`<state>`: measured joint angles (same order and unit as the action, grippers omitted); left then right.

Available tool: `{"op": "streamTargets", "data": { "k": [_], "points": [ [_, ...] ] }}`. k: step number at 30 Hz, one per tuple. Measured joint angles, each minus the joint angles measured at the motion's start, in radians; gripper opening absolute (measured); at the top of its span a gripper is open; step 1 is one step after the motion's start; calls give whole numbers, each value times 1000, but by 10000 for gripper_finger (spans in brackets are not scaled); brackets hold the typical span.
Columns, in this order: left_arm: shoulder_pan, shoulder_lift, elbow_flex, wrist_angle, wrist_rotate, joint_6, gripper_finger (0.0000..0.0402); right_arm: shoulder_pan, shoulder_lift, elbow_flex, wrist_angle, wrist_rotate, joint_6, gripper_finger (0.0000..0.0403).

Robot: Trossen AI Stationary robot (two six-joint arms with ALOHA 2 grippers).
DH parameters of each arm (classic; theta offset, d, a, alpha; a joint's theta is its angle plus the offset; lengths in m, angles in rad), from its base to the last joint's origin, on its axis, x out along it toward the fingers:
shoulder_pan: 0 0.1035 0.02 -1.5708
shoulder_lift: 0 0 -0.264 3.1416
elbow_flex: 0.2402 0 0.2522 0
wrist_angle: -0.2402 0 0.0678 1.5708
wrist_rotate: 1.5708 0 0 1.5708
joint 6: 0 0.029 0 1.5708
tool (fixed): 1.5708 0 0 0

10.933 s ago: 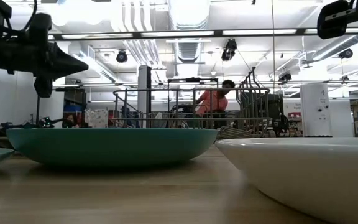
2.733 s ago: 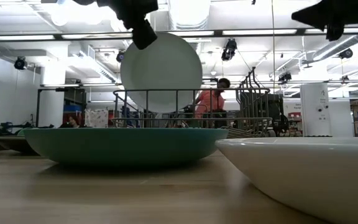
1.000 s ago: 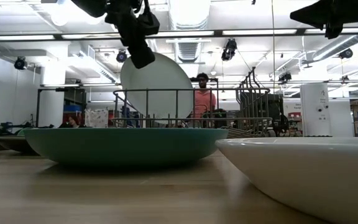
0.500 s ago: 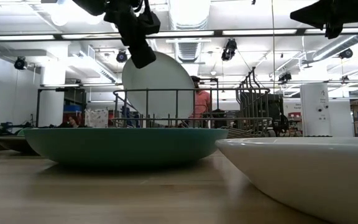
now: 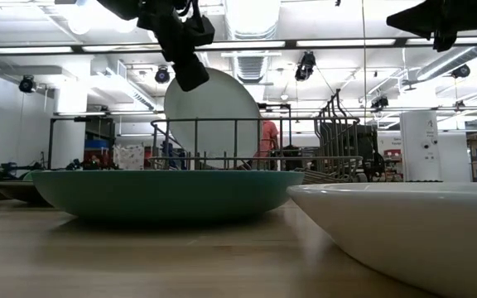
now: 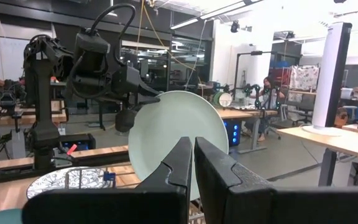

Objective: Sort dishes
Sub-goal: Put the light blue plate into the dish rack

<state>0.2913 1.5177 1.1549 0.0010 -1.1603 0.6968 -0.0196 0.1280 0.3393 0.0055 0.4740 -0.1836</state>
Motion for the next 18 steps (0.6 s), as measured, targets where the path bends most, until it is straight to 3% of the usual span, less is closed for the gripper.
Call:
{"op": "streamTargets", "data": {
  "k": [18],
  "points": [
    [-15, 1, -2, -7, 2, -8, 142, 0, 0, 0, 0, 0, 0, 11]
  ]
}}
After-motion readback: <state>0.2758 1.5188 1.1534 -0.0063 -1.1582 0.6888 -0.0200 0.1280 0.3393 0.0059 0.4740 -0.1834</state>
